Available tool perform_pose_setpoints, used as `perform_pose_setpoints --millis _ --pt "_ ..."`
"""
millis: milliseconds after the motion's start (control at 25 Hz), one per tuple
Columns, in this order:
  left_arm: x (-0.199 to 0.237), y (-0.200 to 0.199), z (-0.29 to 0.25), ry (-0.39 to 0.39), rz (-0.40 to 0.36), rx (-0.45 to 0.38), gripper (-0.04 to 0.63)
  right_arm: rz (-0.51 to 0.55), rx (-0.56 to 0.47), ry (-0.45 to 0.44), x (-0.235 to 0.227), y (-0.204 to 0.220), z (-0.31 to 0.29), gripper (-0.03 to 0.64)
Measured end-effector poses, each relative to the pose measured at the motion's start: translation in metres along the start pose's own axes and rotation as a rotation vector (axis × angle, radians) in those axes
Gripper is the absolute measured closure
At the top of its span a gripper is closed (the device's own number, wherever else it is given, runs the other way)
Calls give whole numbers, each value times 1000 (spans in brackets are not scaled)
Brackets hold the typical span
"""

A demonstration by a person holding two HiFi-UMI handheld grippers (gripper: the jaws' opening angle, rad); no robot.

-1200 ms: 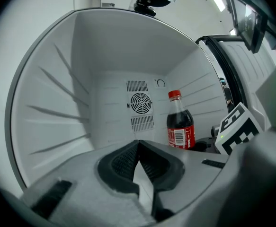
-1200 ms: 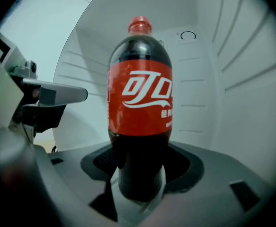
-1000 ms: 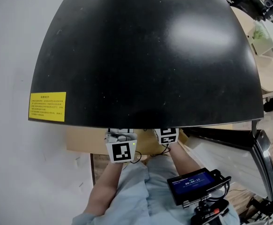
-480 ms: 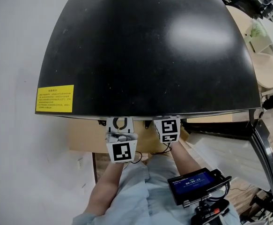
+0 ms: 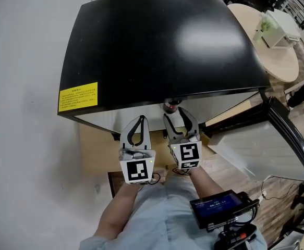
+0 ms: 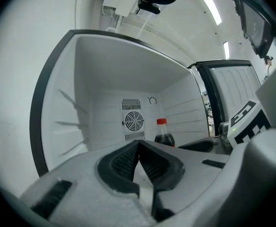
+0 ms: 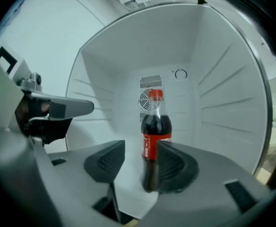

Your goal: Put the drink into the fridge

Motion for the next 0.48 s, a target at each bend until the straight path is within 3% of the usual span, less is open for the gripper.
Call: perform_pose_setpoints --millis 280,480 --pt "3 -23 25 41 -31 -63 586 10 -97 16 33 -37 42 583" --pt "3 -27 39 58 -29 -84 586 8 -102 69 39 -40 59 611"
Point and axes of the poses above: the fingertips, and each gripper's own axes: z backward along the fingers, x to its left, y out of its underside, the point moved 7 cm from there along z, backward along the fingers, and after that the axes turned 10 degrees about x, right-handed, at the moved point
